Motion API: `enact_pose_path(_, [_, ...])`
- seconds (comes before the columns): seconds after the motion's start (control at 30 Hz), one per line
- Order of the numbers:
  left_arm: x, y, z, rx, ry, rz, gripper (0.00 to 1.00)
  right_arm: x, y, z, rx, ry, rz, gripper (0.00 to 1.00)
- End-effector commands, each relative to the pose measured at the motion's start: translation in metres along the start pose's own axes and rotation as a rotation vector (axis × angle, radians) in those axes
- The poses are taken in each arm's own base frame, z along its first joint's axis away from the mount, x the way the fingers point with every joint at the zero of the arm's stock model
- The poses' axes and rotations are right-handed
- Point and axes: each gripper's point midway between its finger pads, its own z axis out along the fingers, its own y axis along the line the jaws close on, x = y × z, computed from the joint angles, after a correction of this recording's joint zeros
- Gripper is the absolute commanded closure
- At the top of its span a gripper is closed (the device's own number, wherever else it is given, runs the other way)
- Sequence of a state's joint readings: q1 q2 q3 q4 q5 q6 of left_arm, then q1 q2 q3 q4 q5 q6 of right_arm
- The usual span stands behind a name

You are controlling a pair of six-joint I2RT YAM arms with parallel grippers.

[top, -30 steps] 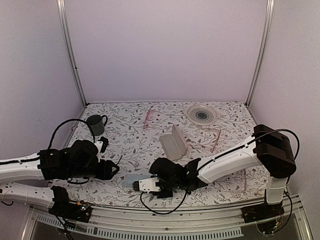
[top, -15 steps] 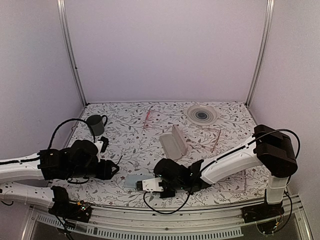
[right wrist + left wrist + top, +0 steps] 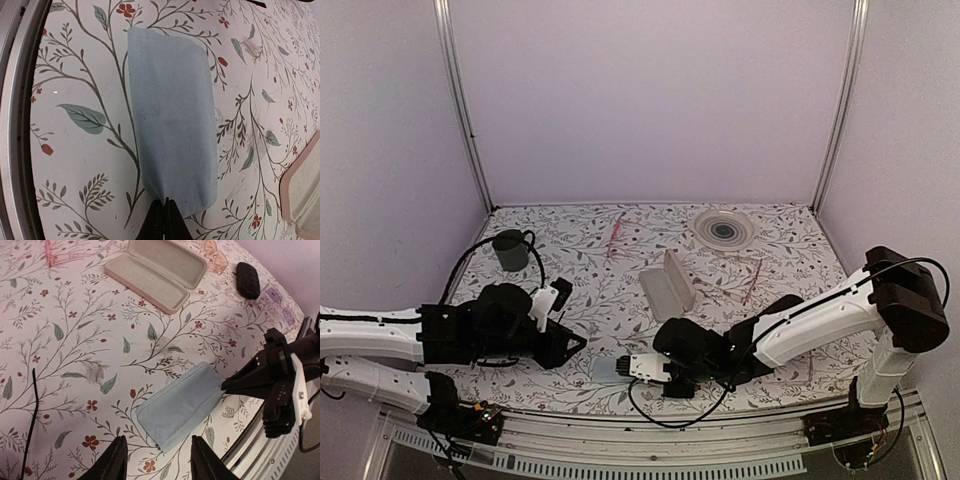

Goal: Organize the sunglasses
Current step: Move the folded cleaning cloth to the center of the board.

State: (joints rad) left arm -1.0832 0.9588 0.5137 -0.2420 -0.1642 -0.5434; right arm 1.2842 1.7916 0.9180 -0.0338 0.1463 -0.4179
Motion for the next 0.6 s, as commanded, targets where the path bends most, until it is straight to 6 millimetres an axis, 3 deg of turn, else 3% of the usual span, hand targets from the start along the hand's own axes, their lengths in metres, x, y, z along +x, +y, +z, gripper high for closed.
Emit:
enact_pose_path(0.0, [0.001, -0.047, 0.008, 0.183, -0.106, 0.281, 0.57, 0.025, 0.001, -0.02, 0.016, 0.061, 0.137, 0.96])
enact_pose_path(0.2, [0.029, -0.073, 0.022, 0.251, -0.133, 0.592, 0.59, 0.04, 0.003, -0.034, 0.038, 0.089, 0.176, 0.96])
enact_pose_path(0.37, [0.062, -0.078, 0.048, 0.26, -0.033, 0.781, 0.6, 0.044, 0.0, -0.042, 0.062, 0.089, 0.193, 0.96])
enact_pose_path(0.57, [0.077, -0.081, 0.072, 0.245, 0.034, 0.905, 0.62, 0.052, 0.006, -0.042, 0.045, 0.117, 0.204, 0.96])
